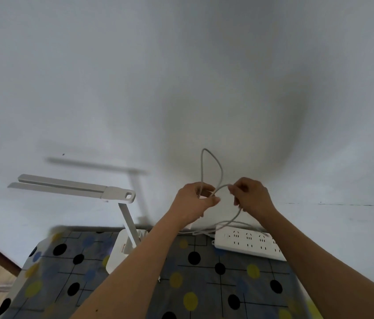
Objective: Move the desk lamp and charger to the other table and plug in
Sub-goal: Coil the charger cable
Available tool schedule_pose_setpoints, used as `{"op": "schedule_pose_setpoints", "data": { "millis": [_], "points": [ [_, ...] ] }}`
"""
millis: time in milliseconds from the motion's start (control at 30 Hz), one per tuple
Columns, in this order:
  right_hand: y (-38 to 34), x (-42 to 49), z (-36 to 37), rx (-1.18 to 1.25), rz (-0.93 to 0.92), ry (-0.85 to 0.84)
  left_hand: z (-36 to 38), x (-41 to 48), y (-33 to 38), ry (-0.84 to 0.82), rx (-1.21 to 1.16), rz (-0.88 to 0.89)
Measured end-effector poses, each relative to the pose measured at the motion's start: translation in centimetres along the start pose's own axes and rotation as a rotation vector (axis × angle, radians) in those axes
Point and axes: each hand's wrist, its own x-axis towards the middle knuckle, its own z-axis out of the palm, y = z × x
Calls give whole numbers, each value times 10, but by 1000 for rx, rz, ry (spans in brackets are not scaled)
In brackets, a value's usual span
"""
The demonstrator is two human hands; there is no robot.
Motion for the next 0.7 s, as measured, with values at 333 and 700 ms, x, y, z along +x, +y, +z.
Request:
{"op": "schedule_pose_setpoints", "data": {
  "millis": [333,700],
  "points": [
    [-60,11,-16,572,189,-96,-1,-4,-5,-60,-313,-63],
    [-79,4,-2,1011,346,-31,6,-9,2,-226,-103,-99]
  ]
}}
